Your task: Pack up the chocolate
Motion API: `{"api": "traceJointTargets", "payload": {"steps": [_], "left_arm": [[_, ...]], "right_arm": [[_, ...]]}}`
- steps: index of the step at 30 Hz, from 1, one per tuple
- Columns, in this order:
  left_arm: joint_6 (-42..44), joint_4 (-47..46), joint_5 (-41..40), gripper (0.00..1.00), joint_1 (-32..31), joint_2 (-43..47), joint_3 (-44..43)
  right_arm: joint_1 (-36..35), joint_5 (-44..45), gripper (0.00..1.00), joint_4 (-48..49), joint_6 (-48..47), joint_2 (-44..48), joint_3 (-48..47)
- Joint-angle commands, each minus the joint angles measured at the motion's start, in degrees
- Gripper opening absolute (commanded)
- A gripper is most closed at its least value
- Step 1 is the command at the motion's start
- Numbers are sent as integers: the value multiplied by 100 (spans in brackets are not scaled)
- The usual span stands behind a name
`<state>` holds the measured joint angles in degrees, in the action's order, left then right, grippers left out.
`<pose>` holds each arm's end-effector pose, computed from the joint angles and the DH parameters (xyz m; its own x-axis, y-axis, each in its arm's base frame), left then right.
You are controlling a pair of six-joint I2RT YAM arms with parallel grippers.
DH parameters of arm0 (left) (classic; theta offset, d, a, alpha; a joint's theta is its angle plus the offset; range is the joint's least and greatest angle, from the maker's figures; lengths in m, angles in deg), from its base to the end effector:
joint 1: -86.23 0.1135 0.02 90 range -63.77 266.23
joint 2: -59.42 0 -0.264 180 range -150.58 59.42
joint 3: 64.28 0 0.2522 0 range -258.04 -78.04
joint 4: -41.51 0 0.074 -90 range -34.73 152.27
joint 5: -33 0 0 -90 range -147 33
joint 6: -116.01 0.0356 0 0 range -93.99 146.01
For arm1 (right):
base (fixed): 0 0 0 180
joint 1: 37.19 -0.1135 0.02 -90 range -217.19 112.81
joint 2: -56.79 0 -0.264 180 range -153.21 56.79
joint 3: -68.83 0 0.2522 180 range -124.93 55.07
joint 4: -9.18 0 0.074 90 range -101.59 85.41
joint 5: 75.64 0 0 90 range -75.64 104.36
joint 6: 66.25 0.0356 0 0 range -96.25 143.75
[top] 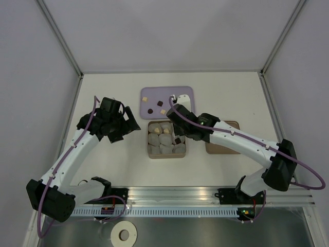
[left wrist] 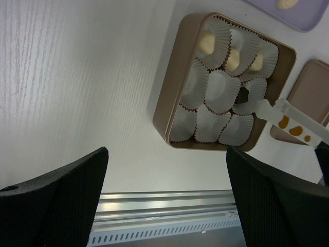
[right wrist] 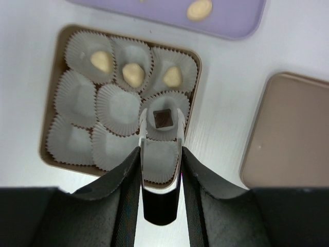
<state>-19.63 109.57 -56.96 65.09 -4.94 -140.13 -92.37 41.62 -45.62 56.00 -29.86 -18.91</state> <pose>0.1989 -0.0769 0.3103 -0.8023 -0.4563 -0.3848 -0.3041 0.8672 -0.3943 0.1957 0.2528 0.2967 -0.6961 -0.1700 -0.6976 -0.2407 0.9706 0.0036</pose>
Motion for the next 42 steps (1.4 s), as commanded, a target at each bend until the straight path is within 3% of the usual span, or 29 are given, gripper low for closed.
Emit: {"api": "traceJointTargets", "payload": {"steps": [1,9,17,29,42], "left_arm": [[-111,98,-30,100,-30,125,-242],[3,212,-30,100,-30,99,-436],[65,195,-30,100,-30,152,-322],[74,186,-100,100,-30,257,-172],[162,124,-170,100,-30,134,-172]], "right_arm": [[-2,270,40,-150,62,386,-582],[103,403,40,622,-911,-403,-1619],[745,-370,40,1651,-1844,-1765,-2550],[1422,-1425,40,2020,-2644,-3120,-3544],[1545,-1628,41,2030,-3014,-3982,-4283]]}}
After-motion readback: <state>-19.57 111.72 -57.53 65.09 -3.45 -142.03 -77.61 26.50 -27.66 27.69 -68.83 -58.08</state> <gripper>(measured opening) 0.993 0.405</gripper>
